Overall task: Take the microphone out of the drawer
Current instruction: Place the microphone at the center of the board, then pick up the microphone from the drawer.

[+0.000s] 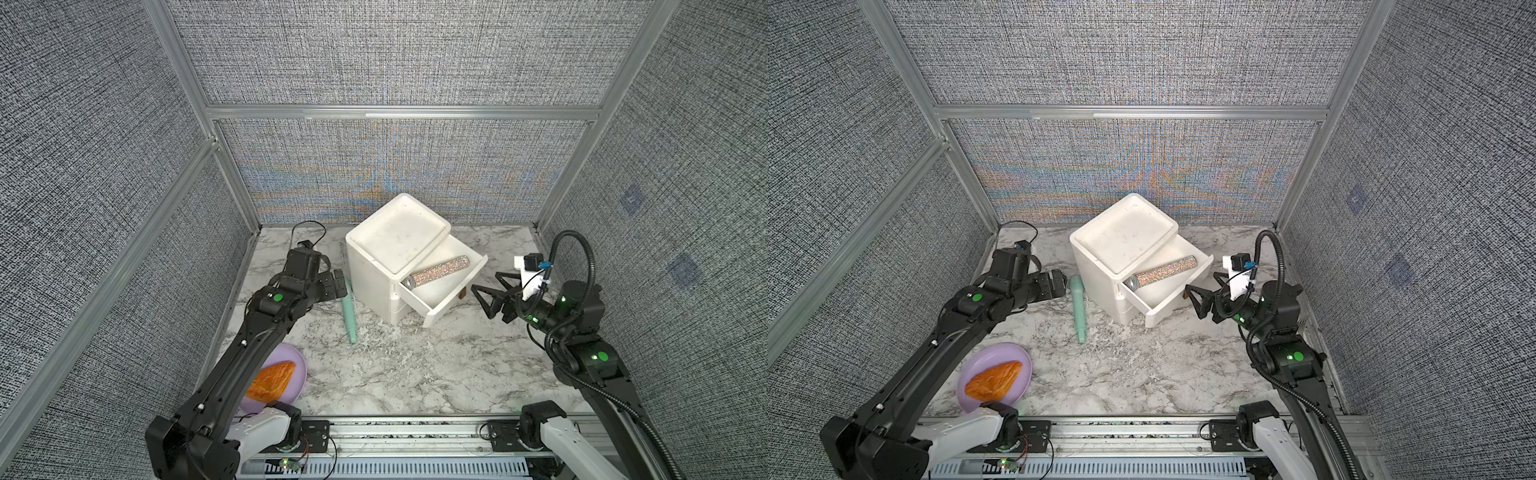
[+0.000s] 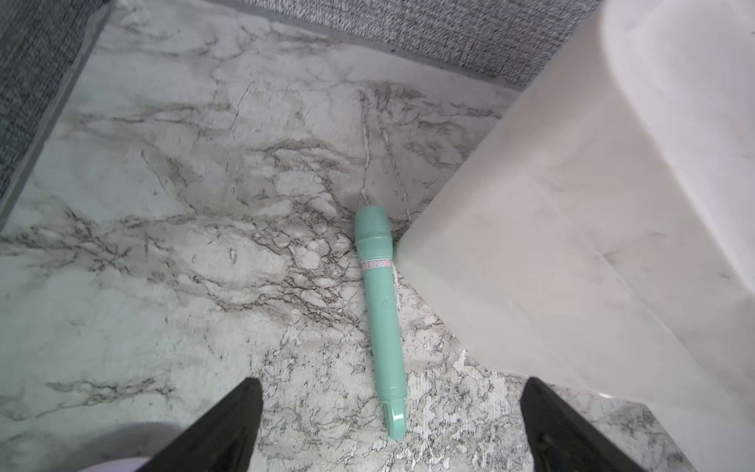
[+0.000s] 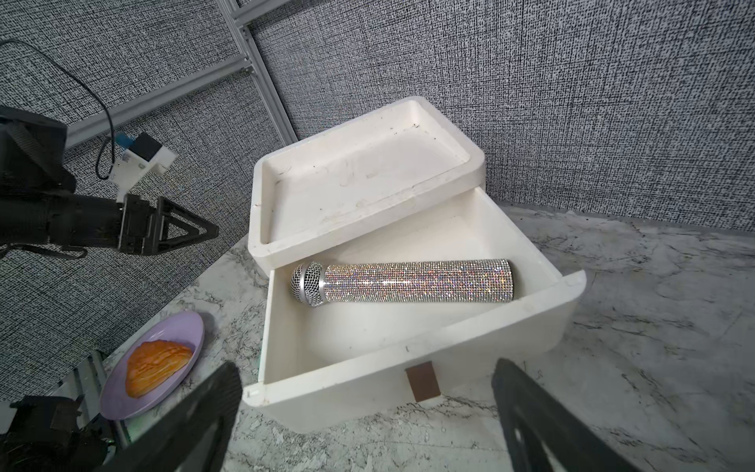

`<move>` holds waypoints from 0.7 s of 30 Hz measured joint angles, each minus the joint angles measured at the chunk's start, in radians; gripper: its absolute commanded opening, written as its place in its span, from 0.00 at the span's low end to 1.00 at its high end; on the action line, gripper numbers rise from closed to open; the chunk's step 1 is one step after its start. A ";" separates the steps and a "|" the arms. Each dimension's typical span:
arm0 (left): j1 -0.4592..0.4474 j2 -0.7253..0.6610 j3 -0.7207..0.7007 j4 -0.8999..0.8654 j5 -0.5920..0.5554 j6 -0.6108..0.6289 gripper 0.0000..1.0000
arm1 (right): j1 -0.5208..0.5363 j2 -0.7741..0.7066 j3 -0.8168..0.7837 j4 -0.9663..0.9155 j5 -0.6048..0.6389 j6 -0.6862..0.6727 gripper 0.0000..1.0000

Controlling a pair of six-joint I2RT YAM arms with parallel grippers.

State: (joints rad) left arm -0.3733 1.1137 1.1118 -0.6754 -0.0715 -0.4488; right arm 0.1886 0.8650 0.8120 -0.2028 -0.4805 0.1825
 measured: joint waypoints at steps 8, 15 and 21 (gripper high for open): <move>0.000 -0.089 0.105 -0.055 0.138 0.149 1.00 | 0.016 0.008 0.008 0.011 -0.016 0.016 0.98; -0.001 -0.097 0.141 -0.076 0.318 0.228 1.00 | 0.040 0.000 0.008 0.011 -0.014 0.023 0.98; -0.011 -0.112 0.148 -0.081 0.422 0.285 1.00 | 0.053 -0.004 0.007 0.011 0.006 0.028 0.98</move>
State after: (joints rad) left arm -0.3840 1.0019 1.2594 -0.7563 0.3508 -0.1635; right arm 0.2417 0.8608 0.8192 -0.1917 -0.4744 0.2108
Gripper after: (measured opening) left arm 0.998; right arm 0.978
